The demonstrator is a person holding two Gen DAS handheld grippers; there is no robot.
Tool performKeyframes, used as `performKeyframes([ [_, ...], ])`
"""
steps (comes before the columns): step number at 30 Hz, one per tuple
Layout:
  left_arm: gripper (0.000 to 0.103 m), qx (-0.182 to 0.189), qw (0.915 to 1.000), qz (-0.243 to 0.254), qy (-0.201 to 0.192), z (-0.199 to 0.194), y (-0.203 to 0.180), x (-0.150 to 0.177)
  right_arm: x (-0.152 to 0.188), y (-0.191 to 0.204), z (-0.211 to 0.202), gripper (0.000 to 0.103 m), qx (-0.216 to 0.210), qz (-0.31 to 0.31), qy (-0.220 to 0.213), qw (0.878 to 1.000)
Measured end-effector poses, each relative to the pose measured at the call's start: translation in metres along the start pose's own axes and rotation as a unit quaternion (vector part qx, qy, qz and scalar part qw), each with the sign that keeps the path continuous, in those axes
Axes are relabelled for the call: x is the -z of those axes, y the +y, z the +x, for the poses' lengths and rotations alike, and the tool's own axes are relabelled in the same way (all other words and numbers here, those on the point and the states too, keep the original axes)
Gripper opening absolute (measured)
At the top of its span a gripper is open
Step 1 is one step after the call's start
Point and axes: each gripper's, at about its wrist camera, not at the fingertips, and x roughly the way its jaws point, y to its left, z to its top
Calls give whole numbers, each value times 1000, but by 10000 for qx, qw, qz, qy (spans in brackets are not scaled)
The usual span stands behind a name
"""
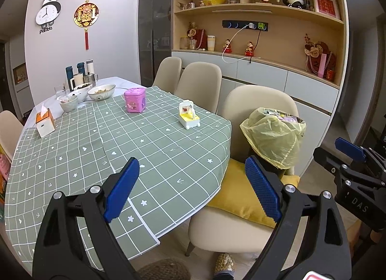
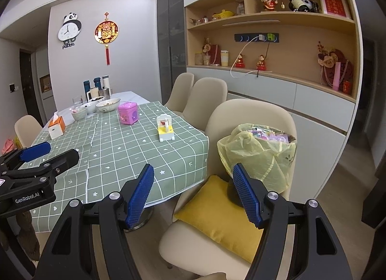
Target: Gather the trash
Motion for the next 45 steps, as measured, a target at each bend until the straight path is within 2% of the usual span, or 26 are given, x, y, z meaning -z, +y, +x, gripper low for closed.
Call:
performKeyframes([
  [45,85,95,9999,6,97,11,-6,3,8,-7,3,64,87,78,102,9999],
])
